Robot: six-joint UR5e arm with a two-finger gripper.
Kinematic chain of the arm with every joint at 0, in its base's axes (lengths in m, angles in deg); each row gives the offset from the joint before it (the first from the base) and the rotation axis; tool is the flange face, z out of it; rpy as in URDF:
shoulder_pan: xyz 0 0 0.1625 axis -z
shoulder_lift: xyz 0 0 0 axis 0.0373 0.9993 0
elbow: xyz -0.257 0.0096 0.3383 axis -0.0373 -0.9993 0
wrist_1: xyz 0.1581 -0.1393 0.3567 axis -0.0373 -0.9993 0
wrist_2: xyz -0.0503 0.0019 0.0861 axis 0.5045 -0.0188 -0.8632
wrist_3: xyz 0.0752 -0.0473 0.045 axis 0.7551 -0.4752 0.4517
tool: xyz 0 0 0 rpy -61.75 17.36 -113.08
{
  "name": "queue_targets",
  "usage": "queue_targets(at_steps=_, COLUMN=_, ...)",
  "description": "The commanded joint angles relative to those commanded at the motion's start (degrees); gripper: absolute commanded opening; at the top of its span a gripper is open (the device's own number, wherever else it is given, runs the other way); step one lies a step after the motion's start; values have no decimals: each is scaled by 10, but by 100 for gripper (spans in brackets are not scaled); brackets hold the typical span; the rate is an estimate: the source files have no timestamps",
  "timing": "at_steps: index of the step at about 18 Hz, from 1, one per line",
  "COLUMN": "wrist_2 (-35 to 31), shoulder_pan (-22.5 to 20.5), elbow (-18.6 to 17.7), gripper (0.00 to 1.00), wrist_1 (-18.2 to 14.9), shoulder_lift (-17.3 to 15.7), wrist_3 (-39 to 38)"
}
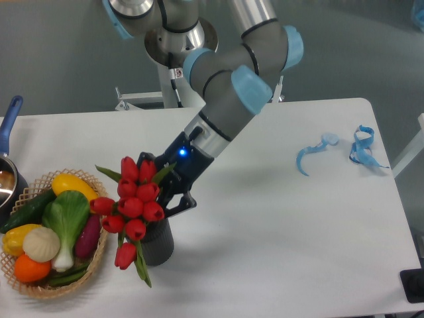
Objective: Pick up the flowers from the vase
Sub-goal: 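Lift the tulips up out of the vase and carry them away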
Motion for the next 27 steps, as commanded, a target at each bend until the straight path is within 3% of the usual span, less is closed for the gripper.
queue_targets(at_steps=10, wrist_2=30, shoulder_pan=-8, elbow=83, gripper=44, wrist_1=0, shoulder_lift=-12, wrist_3=-134)
queue_targets(at_steps=16, wrist_2=45, shoulder_pan=-31, elbow=113, gripper=44, wrist_1=-1, shoulder_lift=-28, wrist_3=-186)
queue_targets(at_steps=23, wrist_2=47, shoulder_pan=-109, elbow=131, gripper=44, wrist_1=0, shoulder_lift=-20, wrist_3=-177)
queue_targets(at_steps=27, wrist_2=45, shoulder_pan=-150, elbow=129, gripper=44, wrist_1=0, shoulder_lift=5, wrist_3=-113)
